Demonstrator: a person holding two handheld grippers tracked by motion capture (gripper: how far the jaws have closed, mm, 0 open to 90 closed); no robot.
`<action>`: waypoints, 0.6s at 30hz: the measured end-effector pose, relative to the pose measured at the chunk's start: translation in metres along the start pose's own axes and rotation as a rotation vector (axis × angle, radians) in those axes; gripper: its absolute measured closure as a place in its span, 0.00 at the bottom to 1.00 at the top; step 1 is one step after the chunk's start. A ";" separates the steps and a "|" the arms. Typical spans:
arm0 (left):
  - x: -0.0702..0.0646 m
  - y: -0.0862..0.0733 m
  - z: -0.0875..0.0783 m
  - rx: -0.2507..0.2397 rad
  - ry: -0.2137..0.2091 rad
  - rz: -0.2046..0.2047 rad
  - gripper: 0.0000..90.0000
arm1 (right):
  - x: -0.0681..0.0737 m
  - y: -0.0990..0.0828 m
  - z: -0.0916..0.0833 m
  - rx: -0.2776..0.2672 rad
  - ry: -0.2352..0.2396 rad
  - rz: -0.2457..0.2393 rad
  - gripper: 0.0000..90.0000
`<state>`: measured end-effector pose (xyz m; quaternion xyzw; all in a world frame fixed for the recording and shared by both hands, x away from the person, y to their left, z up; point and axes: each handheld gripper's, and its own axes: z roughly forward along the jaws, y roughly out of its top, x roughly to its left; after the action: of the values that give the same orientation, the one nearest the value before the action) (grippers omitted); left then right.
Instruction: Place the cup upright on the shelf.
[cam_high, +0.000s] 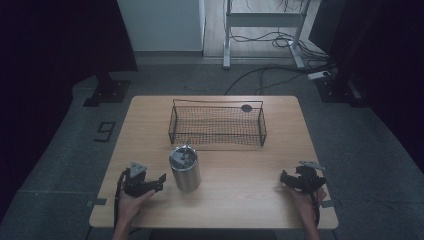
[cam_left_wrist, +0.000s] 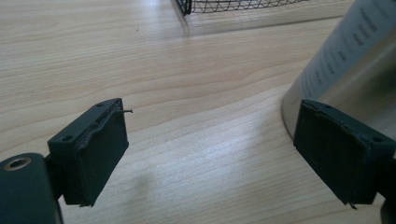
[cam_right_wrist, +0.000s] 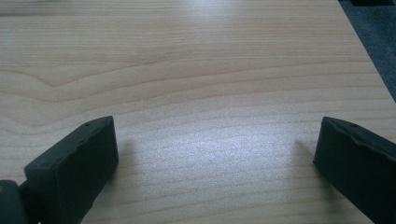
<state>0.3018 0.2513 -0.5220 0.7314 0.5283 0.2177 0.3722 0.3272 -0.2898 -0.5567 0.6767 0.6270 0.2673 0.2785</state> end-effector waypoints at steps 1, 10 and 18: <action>0.001 0.000 0.000 0.001 0.000 -0.003 0.11 | 0.000 0.000 0.000 0.000 0.000 0.000 0.00; 0.002 -0.002 -0.003 -0.007 -0.005 -0.013 0.11 | 0.000 0.000 0.000 -0.005 0.004 -0.004 0.01; 0.004 0.000 -0.009 -0.027 -0.012 -0.028 0.11 | 0.000 0.000 0.000 -0.005 0.005 -0.004 0.01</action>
<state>0.2972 0.2581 -0.5169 0.7201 0.5334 0.2153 0.3881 0.3267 -0.2898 -0.5566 0.6741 0.6285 0.2696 0.2791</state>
